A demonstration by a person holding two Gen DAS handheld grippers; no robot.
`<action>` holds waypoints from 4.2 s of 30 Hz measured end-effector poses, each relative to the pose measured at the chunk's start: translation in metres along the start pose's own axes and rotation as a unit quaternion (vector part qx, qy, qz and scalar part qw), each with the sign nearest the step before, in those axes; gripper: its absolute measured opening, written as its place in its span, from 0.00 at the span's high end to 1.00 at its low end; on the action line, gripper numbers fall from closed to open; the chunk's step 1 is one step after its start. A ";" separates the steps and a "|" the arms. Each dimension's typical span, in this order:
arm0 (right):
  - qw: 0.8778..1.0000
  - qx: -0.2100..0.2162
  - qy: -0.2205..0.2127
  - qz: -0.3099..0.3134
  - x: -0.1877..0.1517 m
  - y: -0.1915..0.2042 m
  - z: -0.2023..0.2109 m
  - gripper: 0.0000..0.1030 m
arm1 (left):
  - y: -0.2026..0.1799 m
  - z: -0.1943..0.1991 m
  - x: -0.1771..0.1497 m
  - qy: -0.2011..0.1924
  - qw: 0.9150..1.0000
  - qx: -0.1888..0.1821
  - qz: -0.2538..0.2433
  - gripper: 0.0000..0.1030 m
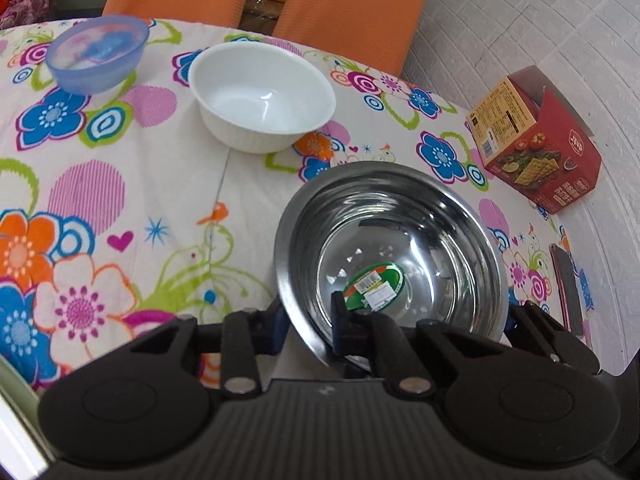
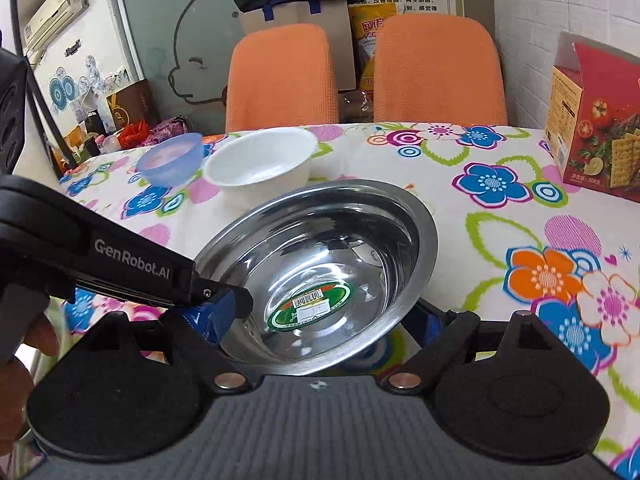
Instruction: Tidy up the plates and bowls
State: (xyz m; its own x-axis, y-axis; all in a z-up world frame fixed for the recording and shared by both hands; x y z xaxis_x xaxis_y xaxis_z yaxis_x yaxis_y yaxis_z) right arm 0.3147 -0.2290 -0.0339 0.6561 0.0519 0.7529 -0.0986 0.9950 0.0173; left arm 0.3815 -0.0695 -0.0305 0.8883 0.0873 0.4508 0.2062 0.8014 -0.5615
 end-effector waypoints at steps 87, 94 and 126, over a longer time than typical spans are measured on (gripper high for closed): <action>0.993 -0.030 0.027 0.110 0.115 0.037 -0.138 0.24 | 0.100 -0.018 0.130 -0.079 0.978 -0.001 0.192 0.45; 0.993 -0.020 0.027 0.112 0.113 0.043 -0.146 0.25 | 0.099 -0.031 0.136 -0.075 0.983 0.013 0.169 0.45; 0.990 0.061 0.075 0.103 0.101 0.066 -0.101 0.31 | 0.080 -0.012 0.120 -0.035 0.992 -0.023 0.122 0.84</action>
State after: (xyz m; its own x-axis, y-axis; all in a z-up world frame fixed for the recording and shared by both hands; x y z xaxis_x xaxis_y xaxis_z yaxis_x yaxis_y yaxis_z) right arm 0.4498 -0.1495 -0.0237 0.7154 0.2744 0.6426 -0.3259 0.9445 -0.0404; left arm 0.5091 -0.0016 -0.0296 0.8840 0.3165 0.3441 0.0095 0.7237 -0.6900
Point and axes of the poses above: each gripper's, at about its wrist camera, not at the fingertips, and z roughly against the way its jaws point, y to its left, x to its top, the point moved 1 cm from there along -z, roughly the way its jaws point, and after that the axes turned 12 degrees about -x, right-handed, at the moved point
